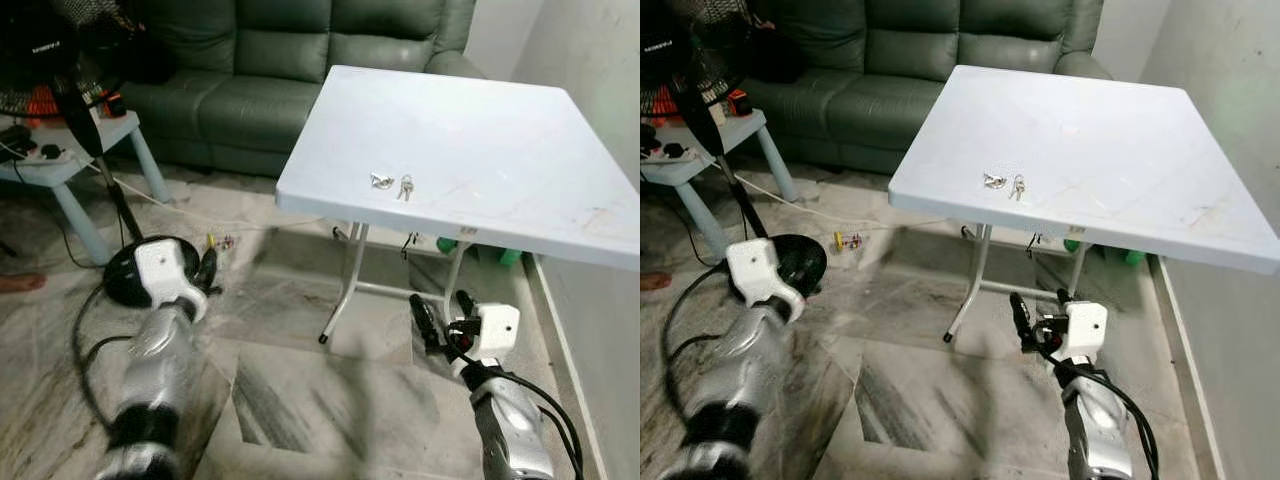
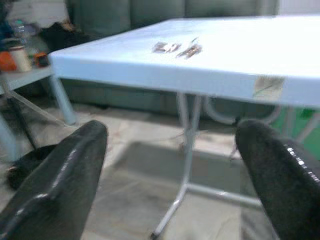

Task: Hang keys on a hook

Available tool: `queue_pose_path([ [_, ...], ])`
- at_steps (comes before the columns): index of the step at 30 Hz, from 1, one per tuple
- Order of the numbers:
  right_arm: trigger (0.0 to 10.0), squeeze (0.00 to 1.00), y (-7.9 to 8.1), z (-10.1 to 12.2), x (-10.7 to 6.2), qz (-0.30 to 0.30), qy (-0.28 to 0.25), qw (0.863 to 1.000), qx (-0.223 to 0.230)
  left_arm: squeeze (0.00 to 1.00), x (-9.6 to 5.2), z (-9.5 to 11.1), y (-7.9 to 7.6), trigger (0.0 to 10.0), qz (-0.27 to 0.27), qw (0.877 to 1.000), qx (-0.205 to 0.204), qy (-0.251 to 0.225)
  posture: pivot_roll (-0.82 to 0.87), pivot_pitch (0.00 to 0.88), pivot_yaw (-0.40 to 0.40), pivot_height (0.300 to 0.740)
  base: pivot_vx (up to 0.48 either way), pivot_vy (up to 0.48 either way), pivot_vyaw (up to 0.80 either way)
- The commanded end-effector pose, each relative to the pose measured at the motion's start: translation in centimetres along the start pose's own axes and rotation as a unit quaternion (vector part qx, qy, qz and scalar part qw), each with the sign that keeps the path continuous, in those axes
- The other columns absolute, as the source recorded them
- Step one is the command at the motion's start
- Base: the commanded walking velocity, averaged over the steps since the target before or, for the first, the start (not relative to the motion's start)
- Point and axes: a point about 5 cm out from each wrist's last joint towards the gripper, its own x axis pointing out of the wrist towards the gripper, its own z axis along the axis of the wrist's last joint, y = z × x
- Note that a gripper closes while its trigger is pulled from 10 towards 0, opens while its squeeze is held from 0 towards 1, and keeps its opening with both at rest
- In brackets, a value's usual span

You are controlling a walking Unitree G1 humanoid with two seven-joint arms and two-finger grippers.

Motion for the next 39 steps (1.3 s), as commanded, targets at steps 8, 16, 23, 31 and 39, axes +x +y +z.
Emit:
queue_pose_path([
  [8, 10.0, 0.00, 2.1, 3.5, 0.3, 0.019, -0.062, 0.998, -0.007, 0.00, -1.3, 0.5, -3.5, 10.0, -0.068, 0.997, 0.004, -0.032, 0.11, 0.026, -0.040, 0.740, 0.000, 0.000, 0.00],
  [16, 10.0, 0.00, 3.2, 5.0, 0.9, 0.010, -0.081, 0.997, 0.004, 0.00, -1.3, 2.2, -6.2, 10.0, -0.107, 0.992, -0.024, -0.057, 0.11, 0.038, -0.032, 0.740, 0.000, 0.000, 0.00],
  [23, 10.0, 0.00, 3.5, 5.5, 0.8, 0.017, -0.082, 0.996, -0.007, 0.00, -1.3, 2.1, -6.0, 10.0, -0.105, 0.993, -0.045, -0.044, 0.11, 0.044, -0.032, 0.740, 0.000, 0.000, 0.00],
  [31, 10.0, 0.00, 3.4, 5.1, 0.5, 0.013, -0.062, 0.998, -0.012, 0.00, -1.5, 1.3, -5.6, 10.0, -0.104, 0.993, -0.047, -0.016, 0.11, 0.051, -0.033, 0.740, 0.030, 0.000, 0.00],
  [39, 10.0, 0.00, 3.3, 5.2, 0.8, 0.014, -0.060, 0.998, -0.016, 0.00, -1.2, 1.1, -6.1, 10.0, -0.116, 0.993, -0.033, -0.006, 0.11, 0.043, -0.034, 0.740, 0.285, 0.000, 0.00],
])
